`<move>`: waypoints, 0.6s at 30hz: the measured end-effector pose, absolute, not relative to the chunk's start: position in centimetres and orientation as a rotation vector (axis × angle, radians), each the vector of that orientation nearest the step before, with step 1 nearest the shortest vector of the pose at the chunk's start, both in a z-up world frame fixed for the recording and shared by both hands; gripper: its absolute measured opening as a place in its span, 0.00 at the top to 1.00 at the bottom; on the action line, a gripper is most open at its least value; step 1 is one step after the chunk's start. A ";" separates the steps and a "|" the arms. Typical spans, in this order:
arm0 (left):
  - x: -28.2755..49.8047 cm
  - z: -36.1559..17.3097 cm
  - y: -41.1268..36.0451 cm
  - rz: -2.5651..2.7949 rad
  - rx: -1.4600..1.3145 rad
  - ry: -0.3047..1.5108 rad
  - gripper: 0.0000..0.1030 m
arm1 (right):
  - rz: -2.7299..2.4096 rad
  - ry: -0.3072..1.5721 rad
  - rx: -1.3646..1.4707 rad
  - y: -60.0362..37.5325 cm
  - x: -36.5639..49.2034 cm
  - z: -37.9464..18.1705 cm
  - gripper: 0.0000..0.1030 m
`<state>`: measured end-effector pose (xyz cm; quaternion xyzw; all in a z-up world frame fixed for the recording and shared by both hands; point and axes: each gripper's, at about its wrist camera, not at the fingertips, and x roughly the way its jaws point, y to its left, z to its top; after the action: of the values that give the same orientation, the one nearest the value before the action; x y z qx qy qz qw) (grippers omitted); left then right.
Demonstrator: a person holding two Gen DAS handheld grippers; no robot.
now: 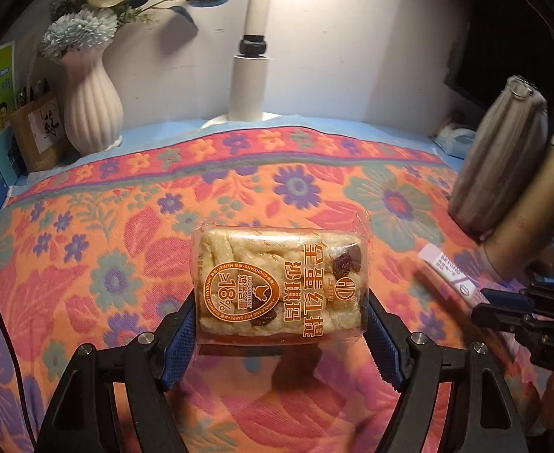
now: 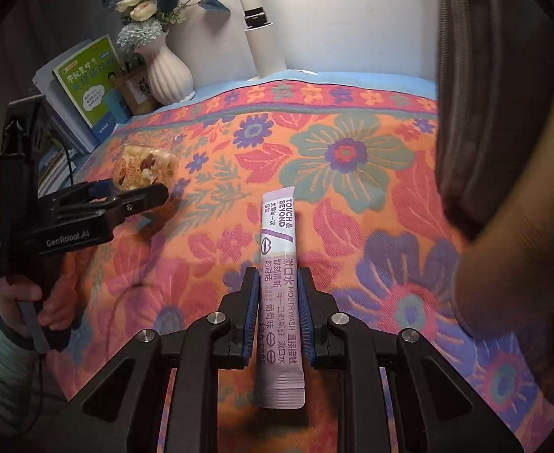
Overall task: Organize snacks
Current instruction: 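Carry both snacks to the glass plate and open both tools over it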
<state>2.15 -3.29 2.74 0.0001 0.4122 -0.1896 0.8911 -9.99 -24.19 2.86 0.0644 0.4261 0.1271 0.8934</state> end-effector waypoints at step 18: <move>-8.7 7.5 -15.2 -0.692 0.110 0.802 0.26 | 0.157 0.806 0.251 -32.2 -21.6 5.2 0.81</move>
<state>-8.72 -15.18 7.51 0.0522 0.3821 -0.3301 0.8616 -21.61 -32.15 5.20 0.1218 0.3905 0.0761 0.9093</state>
